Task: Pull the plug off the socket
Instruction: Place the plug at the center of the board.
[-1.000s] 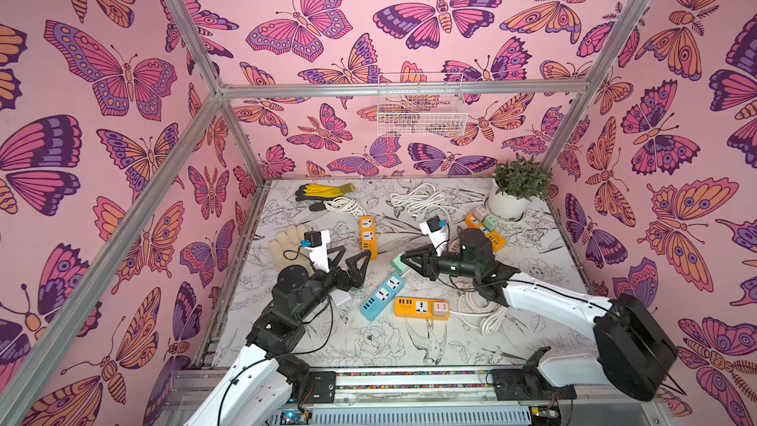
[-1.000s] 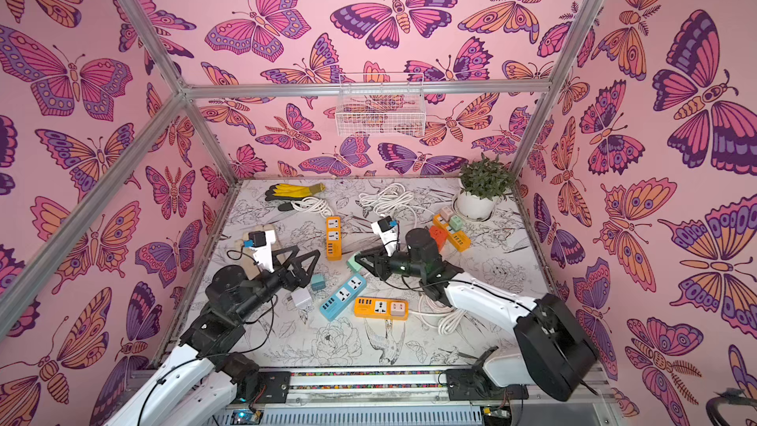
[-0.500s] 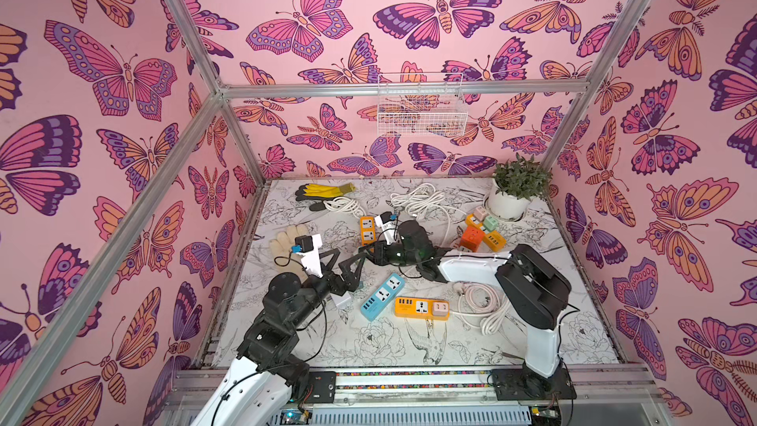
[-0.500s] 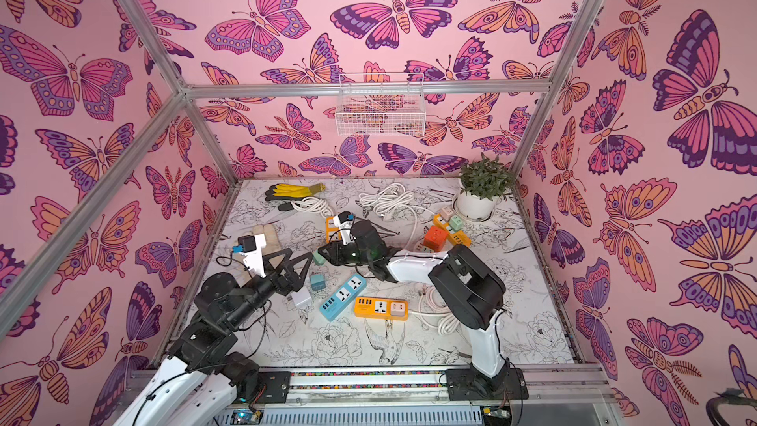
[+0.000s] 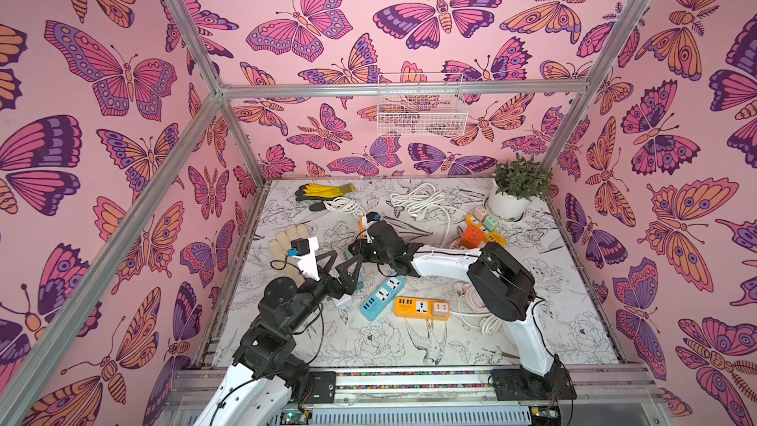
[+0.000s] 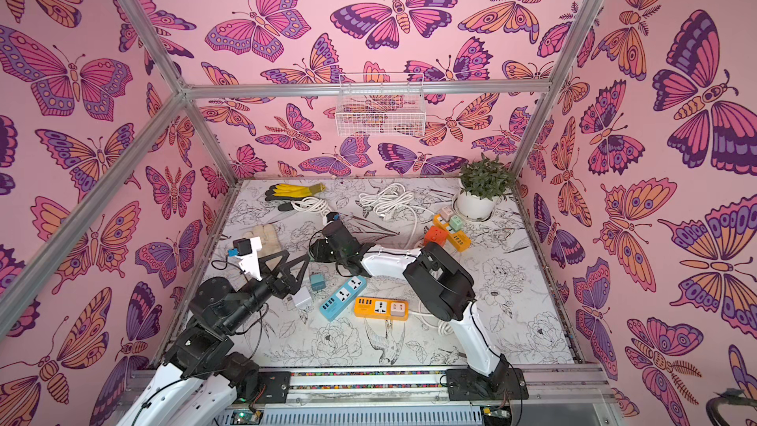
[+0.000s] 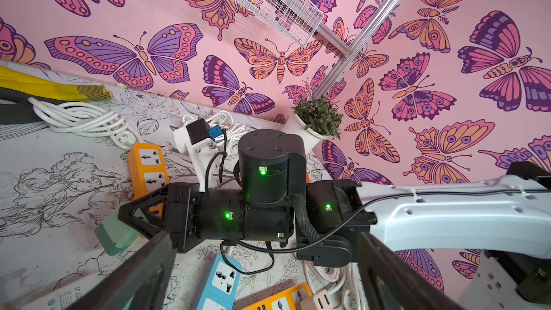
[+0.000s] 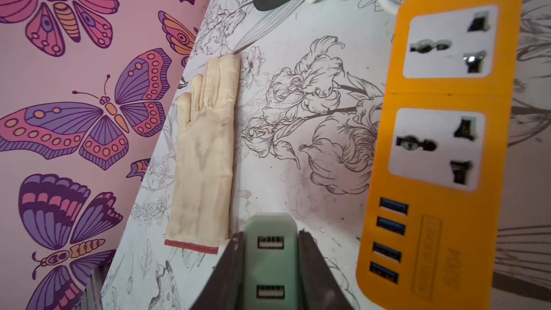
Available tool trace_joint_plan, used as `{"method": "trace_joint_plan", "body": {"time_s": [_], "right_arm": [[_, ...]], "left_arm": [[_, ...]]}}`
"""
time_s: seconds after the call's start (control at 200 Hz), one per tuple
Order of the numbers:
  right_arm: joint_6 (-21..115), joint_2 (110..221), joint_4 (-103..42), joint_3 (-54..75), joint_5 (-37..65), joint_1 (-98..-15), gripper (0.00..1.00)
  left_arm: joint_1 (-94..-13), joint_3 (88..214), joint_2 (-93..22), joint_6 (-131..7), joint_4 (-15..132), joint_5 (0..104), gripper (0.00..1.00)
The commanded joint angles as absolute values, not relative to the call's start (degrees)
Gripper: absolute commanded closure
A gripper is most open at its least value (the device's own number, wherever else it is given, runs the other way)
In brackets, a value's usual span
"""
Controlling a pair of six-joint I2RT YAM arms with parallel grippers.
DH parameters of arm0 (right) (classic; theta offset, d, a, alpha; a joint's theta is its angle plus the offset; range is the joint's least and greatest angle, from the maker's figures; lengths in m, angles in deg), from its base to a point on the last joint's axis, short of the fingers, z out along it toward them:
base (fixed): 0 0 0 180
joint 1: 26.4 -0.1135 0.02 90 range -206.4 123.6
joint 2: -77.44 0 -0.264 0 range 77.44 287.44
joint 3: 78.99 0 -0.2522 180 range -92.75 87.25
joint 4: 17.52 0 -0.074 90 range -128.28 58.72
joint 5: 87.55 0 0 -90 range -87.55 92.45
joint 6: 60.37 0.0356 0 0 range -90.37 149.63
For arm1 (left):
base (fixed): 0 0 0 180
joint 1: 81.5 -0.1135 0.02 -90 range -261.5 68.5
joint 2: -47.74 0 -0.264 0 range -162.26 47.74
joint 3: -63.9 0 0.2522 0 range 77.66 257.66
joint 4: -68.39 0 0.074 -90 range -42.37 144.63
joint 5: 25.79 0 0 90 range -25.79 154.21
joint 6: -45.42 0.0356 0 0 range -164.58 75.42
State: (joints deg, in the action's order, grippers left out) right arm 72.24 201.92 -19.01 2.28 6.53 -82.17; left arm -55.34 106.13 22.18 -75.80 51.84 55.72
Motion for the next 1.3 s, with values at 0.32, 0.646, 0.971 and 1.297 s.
{"method": "trace_joint_plan", "body": {"time_s": [0.32, 0.646, 0.971, 1.297], "right_arm": [[70.1, 206.2, -26.2, -4.2, 9.8, -82.7, 0.58], [59.2, 194.4, -33.0, 1.7, 5.1, -83.0, 0.32], [41.7, 154.9, -32.5, 35.1, -5.4, -82.7, 0.31], [35.3, 115.3, -36.2, 59.8, -1.1, -72.7, 0.07]], "left_arm": [[-55.7, 105.9, 21.9, -77.0, 51.4, 55.7, 0.02], [-55.7, 105.7, 20.6, -77.3, 55.4, 49.6, 0.03], [-54.1, 105.3, 14.7, -78.2, 65.8, 31.6, 0.04], [-36.0, 106.7, -0.2, -58.7, 68.6, 37.0, 0.05]]}}
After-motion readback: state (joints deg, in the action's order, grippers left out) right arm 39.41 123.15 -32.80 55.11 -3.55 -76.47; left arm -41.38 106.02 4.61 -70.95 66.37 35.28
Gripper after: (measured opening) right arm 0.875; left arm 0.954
